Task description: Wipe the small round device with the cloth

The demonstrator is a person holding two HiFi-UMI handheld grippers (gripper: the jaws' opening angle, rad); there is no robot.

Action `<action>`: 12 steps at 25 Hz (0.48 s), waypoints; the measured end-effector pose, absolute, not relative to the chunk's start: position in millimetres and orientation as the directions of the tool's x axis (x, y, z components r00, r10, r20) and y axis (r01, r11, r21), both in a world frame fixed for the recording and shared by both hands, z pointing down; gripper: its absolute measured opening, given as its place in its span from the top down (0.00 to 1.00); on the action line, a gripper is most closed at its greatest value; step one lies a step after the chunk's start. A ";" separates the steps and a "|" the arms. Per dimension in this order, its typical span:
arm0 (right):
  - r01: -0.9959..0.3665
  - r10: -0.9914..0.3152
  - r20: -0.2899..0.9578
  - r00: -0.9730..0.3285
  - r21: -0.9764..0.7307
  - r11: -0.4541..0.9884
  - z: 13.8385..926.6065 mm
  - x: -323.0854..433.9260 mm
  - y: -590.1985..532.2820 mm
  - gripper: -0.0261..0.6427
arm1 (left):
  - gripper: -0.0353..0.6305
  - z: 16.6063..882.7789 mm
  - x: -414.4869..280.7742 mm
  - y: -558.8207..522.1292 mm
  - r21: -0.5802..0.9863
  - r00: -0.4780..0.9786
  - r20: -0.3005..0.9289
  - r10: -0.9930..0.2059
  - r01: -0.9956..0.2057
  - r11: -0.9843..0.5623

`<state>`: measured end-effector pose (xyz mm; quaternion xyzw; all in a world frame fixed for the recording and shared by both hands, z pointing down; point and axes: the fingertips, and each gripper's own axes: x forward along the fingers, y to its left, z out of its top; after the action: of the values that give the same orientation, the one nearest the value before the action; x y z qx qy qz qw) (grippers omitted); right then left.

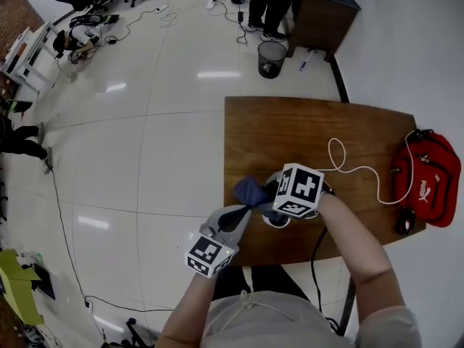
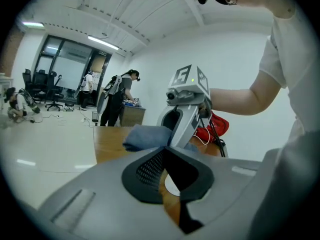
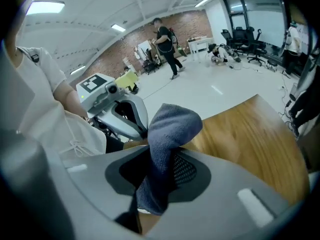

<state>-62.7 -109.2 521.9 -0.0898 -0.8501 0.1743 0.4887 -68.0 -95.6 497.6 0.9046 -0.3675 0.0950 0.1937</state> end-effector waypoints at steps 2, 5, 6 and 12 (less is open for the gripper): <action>-0.020 0.341 0.822 -0.456 -0.393 0.919 538.7 -64.1 -107.7 0.80 | 0.94 499.2 -79.2 -92.5 0.286 0.702 0.318 -0.637 -0.711 -0.642; -0.030 0.362 0.838 -0.407 -0.409 0.912 558.7 -67.3 -108.3 0.80 | 0.94 505.0 -93.2 -86.4 0.297 0.694 0.333 -0.638 -0.720 -0.628; -0.034 0.366 0.842 -0.396 -0.412 0.911 564.4 -68.2 -109.7 0.80 | 0.94 507.6 -96.3 -84.8 0.301 0.692 0.337 -0.638 -0.721 -0.624; -0.096 0.390 0.858 -0.334 -0.443 0.891 611.2 -59.8 -117.3 0.80 | 0.94 521.3 -102.1 -83.3 0.329 0.689 0.354 -0.632 -0.725 -0.605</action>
<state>-59.8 -117.3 611.2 -0.0934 -0.7884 0.2134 0.5693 -102.1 -83.3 521.3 0.8902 -0.3811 0.1013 0.2281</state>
